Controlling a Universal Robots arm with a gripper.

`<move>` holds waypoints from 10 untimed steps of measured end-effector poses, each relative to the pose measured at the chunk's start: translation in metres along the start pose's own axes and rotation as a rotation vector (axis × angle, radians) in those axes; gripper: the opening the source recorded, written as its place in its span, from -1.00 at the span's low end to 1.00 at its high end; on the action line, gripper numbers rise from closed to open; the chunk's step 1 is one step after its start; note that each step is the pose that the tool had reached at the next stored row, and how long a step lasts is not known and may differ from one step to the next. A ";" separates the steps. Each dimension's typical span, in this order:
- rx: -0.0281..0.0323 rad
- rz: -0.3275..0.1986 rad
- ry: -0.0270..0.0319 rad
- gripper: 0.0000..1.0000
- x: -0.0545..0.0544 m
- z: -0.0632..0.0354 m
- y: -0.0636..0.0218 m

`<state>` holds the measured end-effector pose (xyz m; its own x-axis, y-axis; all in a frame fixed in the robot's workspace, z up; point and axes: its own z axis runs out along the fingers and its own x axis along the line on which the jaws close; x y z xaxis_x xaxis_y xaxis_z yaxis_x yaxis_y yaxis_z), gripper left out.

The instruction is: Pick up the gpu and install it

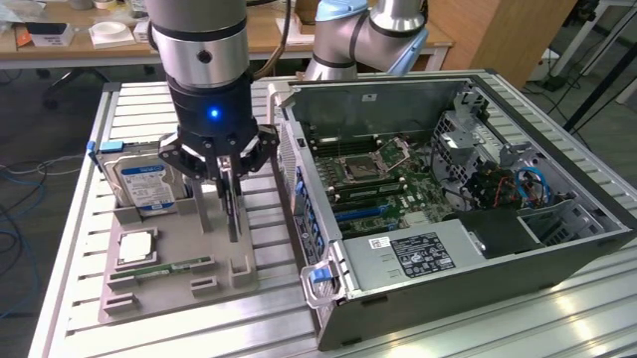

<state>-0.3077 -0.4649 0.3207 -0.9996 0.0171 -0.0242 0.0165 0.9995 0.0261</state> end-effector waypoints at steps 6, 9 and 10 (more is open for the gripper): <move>-0.0001 0.000 -0.0001 -0.48 0.000 -0.0044 0.0001; -0.0002 0.000 -0.0001 -0.48 0.000 -0.0053 0.0002; 0.0000 0.000 0.0000 -0.48 0.000 -0.0055 0.0001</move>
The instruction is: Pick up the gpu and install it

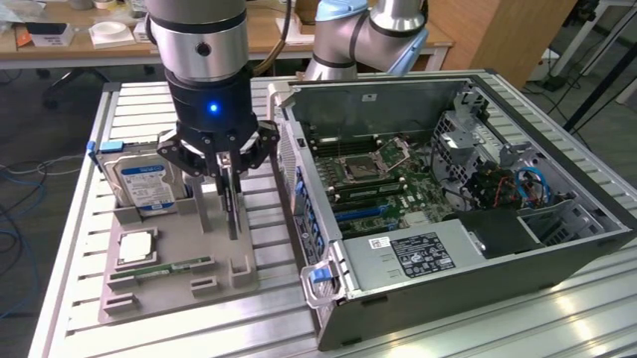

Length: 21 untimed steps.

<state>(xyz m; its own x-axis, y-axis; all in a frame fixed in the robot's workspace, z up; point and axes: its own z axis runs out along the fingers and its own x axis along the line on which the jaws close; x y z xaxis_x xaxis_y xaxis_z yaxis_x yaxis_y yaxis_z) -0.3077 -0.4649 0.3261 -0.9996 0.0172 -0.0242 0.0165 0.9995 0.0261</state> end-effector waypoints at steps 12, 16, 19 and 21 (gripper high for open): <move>0.0001 0.000 0.0001 -0.48 0.000 -0.0042 0.0001; 0.0000 0.000 0.0001 -0.48 0.000 -0.0089 0.0002; 0.0000 0.000 0.0000 -0.48 0.000 -0.0119 0.0003; 0.0000 0.000 -0.0001 -0.48 0.000 -0.0141 0.0003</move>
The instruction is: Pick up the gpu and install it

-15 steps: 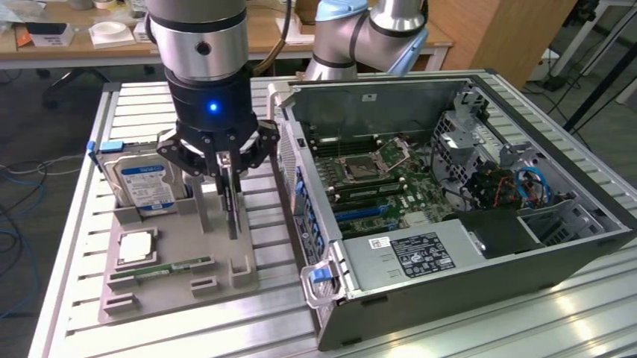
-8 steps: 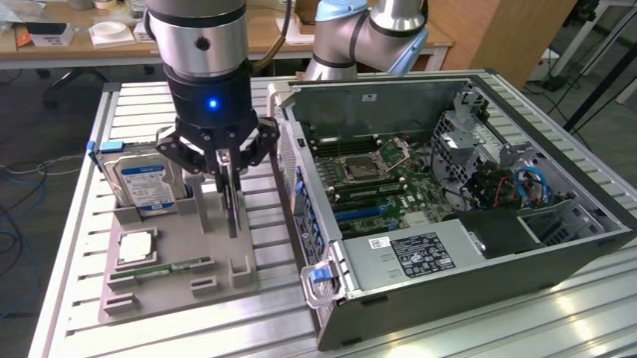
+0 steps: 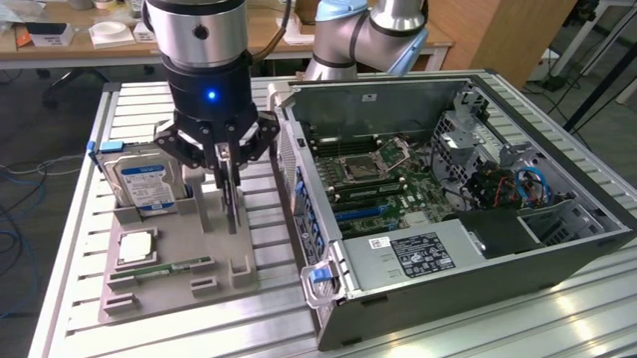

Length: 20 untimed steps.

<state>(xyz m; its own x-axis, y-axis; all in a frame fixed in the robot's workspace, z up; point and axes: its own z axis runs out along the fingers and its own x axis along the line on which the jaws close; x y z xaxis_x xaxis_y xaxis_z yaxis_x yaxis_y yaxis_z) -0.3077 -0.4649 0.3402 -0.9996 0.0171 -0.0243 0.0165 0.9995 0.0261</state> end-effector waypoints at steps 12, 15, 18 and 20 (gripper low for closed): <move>0.0000 0.000 0.0001 -0.48 0.000 -0.0134 0.0004; 0.0000 0.000 0.0001 -0.48 0.000 -0.0164 0.0004; -0.0001 0.000 0.0000 -0.48 0.000 -0.0188 0.0005; -0.0002 0.000 -0.0002 -0.48 0.000 -0.0192 0.0005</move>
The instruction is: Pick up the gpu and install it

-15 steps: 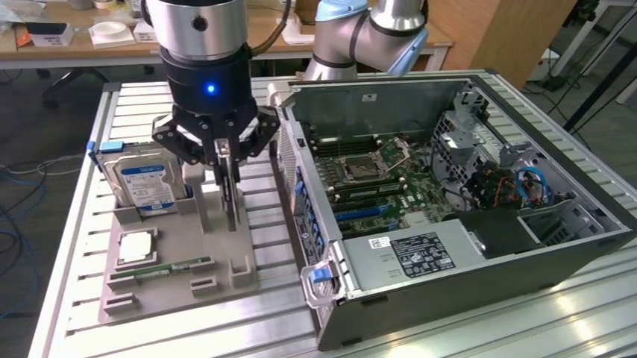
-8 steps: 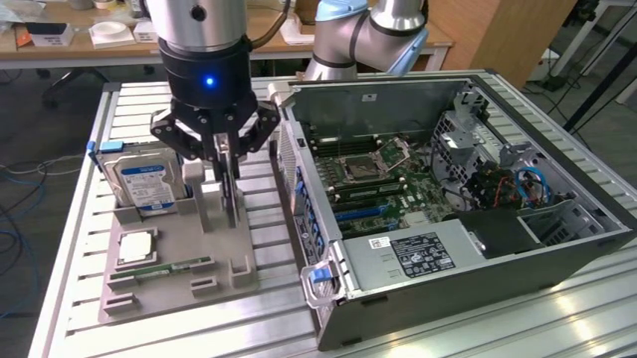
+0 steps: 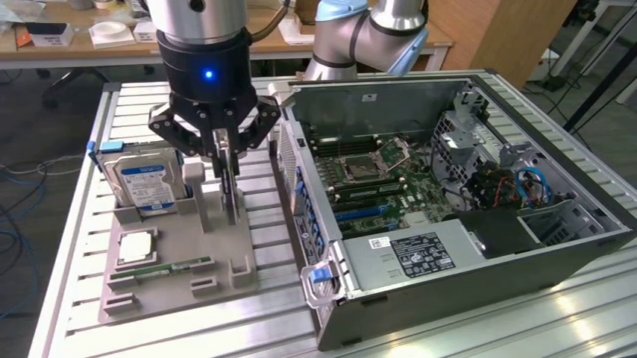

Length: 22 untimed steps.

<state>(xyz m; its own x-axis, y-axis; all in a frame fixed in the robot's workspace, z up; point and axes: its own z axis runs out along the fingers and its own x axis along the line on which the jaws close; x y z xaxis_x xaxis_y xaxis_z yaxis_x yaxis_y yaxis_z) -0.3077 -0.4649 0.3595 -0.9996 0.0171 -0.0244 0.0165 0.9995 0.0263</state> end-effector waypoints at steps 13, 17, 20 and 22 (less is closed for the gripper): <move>0.0003 0.000 0.0004 -0.48 0.000 -0.0011 0.0000; 0.0003 0.000 0.0003 -0.48 0.000 -0.0046 0.0001; 0.0002 0.000 0.0002 -0.48 0.000 -0.0086 0.0002; 0.0003 0.000 0.0003 -0.48 0.000 -0.0112 0.0003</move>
<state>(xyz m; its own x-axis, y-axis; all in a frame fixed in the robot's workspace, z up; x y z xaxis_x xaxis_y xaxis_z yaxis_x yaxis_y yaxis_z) -0.3077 -0.4649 0.3707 -0.9996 0.0171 -0.0241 0.0165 0.9995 0.0261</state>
